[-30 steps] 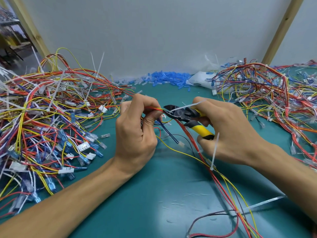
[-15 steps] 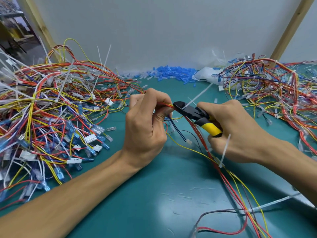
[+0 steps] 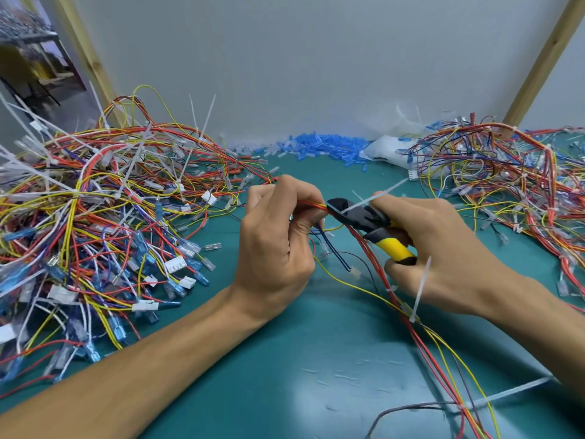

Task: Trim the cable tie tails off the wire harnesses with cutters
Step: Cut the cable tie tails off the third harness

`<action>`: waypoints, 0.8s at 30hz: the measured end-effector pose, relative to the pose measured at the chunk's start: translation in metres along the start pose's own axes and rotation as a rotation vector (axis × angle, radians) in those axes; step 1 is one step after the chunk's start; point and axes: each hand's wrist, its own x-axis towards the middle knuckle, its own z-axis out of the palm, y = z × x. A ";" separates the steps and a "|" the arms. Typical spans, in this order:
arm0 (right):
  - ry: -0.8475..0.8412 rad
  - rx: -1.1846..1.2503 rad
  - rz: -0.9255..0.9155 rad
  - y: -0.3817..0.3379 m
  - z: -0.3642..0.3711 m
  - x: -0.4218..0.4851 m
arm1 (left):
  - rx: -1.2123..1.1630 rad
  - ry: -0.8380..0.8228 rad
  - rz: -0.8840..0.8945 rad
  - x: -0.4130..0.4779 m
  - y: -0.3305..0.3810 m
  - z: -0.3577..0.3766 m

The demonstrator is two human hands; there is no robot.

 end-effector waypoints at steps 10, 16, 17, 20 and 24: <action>-0.038 0.094 0.049 -0.002 0.002 0.000 | -0.018 -0.006 -0.024 -0.002 -0.002 0.001; 0.055 -0.082 -0.016 -0.001 -0.003 0.001 | -0.026 0.007 -0.031 0.001 -0.005 0.001; 0.072 -0.105 -0.034 -0.001 -0.004 0.001 | -0.031 0.009 -0.034 0.001 -0.006 0.001; 0.066 -0.127 -0.054 0.001 -0.006 0.002 | -0.030 0.010 -0.041 0.000 -0.005 0.002; 0.027 -0.087 -0.033 0.002 -0.003 0.001 | -0.026 0.001 -0.035 0.001 -0.005 0.002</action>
